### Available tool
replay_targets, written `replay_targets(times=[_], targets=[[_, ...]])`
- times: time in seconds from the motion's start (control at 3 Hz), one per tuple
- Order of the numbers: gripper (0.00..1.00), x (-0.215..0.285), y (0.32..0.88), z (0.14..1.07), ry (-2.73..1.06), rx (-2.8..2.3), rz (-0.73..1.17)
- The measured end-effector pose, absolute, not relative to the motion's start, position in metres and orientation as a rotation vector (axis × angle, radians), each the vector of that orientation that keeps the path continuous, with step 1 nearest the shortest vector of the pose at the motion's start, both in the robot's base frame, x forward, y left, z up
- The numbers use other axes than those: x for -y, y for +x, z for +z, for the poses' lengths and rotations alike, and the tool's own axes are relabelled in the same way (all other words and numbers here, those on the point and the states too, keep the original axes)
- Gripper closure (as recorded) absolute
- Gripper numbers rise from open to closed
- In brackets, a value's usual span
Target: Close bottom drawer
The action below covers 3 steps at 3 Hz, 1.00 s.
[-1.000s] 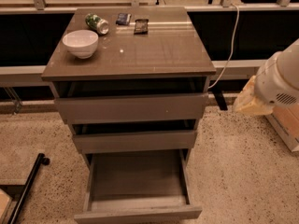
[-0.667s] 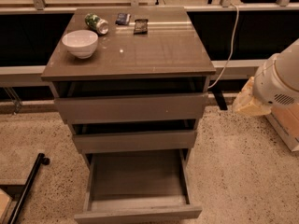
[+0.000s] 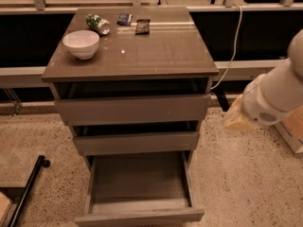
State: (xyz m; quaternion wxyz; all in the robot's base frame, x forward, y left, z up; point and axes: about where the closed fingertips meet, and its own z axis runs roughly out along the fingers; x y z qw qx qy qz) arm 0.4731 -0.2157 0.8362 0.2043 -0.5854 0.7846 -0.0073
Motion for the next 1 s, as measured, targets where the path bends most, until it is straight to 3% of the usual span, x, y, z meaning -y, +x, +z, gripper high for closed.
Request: replay_targets(times=[0.33,1.0], targets=[[1.0,0.193,0.478,0.753,-1.598,-2.188,0.113],[1.0,0.186,0.484,0.742,-1.581,-2.19,0.102]])
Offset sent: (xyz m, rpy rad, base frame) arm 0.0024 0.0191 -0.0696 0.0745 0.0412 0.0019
